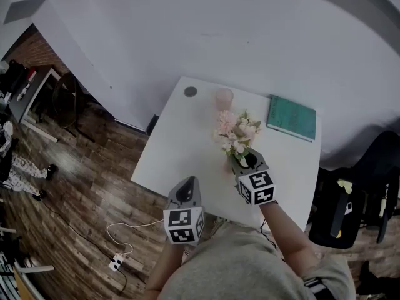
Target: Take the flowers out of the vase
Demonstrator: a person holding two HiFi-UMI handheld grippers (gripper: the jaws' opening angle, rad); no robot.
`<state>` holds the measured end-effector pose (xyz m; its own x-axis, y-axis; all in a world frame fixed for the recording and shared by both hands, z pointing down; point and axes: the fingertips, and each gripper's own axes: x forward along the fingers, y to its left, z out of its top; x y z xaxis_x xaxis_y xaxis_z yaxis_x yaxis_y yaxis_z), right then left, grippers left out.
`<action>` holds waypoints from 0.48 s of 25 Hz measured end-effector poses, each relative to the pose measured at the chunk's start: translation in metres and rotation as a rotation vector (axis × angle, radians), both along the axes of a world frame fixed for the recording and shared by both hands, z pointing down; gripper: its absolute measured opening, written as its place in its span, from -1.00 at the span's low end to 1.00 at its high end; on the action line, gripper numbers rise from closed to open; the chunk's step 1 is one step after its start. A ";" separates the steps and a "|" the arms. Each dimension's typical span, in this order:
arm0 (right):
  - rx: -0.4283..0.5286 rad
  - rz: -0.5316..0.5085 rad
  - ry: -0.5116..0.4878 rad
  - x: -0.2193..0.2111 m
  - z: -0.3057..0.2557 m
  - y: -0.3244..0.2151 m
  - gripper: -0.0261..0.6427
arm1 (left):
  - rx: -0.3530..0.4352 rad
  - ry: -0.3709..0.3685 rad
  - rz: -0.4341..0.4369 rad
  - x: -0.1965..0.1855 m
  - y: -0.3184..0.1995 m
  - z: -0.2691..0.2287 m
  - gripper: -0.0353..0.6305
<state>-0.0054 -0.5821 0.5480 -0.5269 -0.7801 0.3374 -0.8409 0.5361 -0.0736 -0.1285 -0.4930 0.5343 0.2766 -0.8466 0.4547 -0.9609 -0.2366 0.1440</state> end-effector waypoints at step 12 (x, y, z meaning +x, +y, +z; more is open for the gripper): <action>-0.016 0.032 -0.028 0.004 -0.003 0.002 -0.76 | -0.002 0.006 0.014 0.003 0.009 0.002 -0.87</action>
<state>-0.0019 -0.5801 0.5454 -0.5116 -0.7909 0.3357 -0.8549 0.5079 -0.1061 -0.1257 -0.4838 0.5363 0.2911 -0.8418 0.4545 -0.9566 -0.2500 0.1497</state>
